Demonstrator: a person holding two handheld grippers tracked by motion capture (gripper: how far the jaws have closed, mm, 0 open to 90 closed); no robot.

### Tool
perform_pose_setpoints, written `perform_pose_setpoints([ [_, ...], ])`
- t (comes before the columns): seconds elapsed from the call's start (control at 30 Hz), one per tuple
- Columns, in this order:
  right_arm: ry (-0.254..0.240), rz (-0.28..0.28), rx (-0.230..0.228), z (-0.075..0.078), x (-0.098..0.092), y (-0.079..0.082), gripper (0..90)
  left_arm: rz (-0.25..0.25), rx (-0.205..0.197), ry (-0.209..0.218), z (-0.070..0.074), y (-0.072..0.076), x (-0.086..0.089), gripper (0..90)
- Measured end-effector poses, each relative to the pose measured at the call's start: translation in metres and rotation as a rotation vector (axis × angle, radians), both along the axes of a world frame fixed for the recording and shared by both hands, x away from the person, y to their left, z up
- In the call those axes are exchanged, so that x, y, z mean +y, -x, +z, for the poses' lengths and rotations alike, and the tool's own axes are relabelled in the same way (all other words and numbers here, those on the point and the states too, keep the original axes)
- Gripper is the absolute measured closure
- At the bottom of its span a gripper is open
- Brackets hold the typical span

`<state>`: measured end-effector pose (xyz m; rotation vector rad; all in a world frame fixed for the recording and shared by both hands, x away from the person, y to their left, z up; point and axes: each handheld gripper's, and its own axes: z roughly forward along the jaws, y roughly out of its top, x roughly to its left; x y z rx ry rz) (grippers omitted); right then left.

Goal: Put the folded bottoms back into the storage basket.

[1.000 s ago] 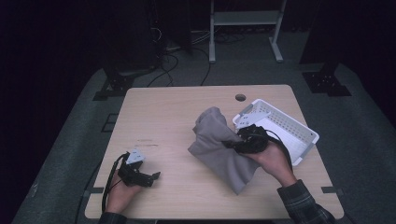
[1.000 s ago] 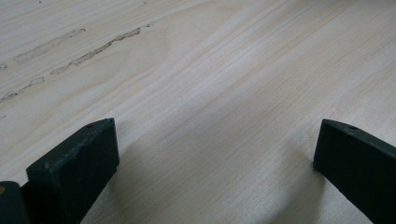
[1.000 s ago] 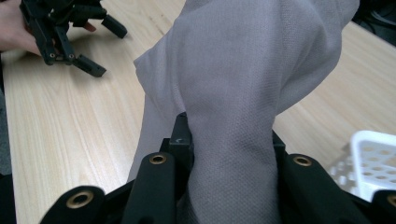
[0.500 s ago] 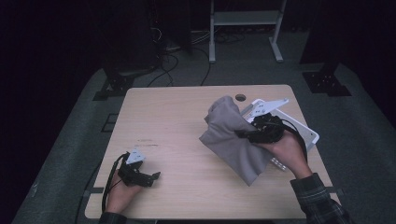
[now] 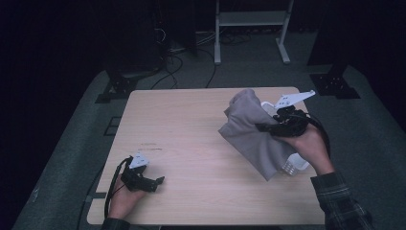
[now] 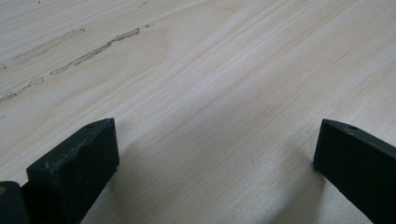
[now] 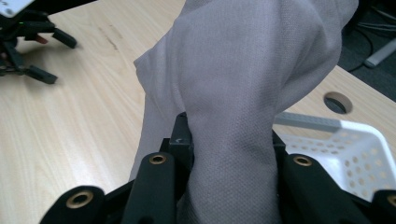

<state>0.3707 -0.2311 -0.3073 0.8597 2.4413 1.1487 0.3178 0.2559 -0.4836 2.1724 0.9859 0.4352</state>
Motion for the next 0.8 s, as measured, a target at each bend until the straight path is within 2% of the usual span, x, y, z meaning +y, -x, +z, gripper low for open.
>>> perform_pose_setpoints([
  [0.23, 0.004, -0.035, 0.018, -0.004, -0.015, -0.008, 66.8, -0.002, 0.0, -0.002, 0.0, 0.0, 0.0, 0.0],
  [0.43, 0.012, -0.065, 0.015, 0.001, -0.034, -0.014, 66.8, -0.001, -0.001, 0.001, 0.0, 0.0, 0.0, 0.0],
  [0.8, 0.04, -0.094, 0.011, 0.005, -0.054, -0.027, 66.6, -0.004, 0.0, 0.001, 0.0, 0.0, 0.0, 0.0],
])
